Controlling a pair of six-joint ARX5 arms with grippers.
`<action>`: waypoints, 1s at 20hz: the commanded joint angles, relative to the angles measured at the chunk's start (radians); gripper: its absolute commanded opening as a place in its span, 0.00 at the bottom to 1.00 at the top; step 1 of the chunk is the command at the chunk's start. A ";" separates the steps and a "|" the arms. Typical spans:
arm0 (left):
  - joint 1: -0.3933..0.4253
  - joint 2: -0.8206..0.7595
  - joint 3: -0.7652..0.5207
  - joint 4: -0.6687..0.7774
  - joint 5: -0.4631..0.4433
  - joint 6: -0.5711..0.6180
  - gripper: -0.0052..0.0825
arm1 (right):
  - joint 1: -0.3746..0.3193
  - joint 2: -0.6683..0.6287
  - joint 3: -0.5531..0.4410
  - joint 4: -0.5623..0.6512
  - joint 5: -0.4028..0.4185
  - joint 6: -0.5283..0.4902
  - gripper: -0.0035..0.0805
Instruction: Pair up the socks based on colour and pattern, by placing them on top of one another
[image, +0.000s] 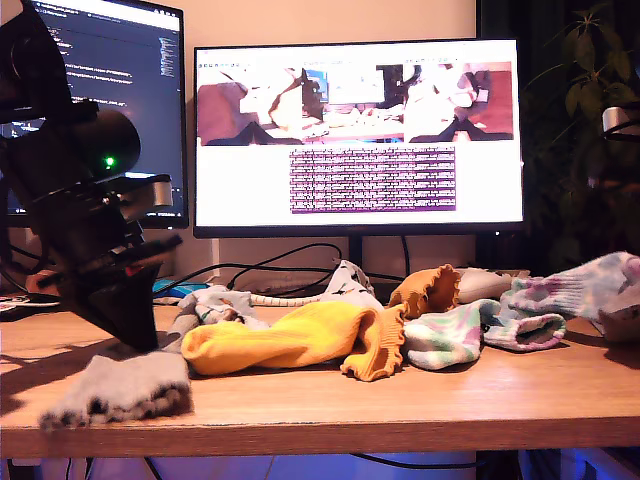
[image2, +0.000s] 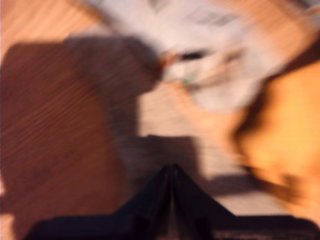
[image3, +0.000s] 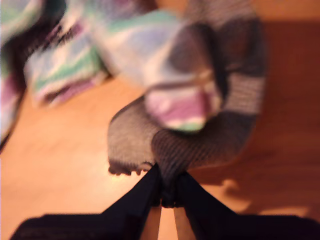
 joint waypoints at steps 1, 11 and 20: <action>0.008 0.036 -0.006 0.034 -0.014 0.010 0.04 | 0.020 -0.077 -0.016 -0.015 -0.023 -0.001 0.03; 0.024 0.036 -0.006 0.108 -0.087 0.042 0.04 | 0.082 -0.337 0.086 -0.214 -0.085 0.010 0.03; 0.024 -0.007 0.000 -0.006 0.114 0.013 0.04 | 0.119 -0.374 0.146 -0.290 -0.151 0.000 0.03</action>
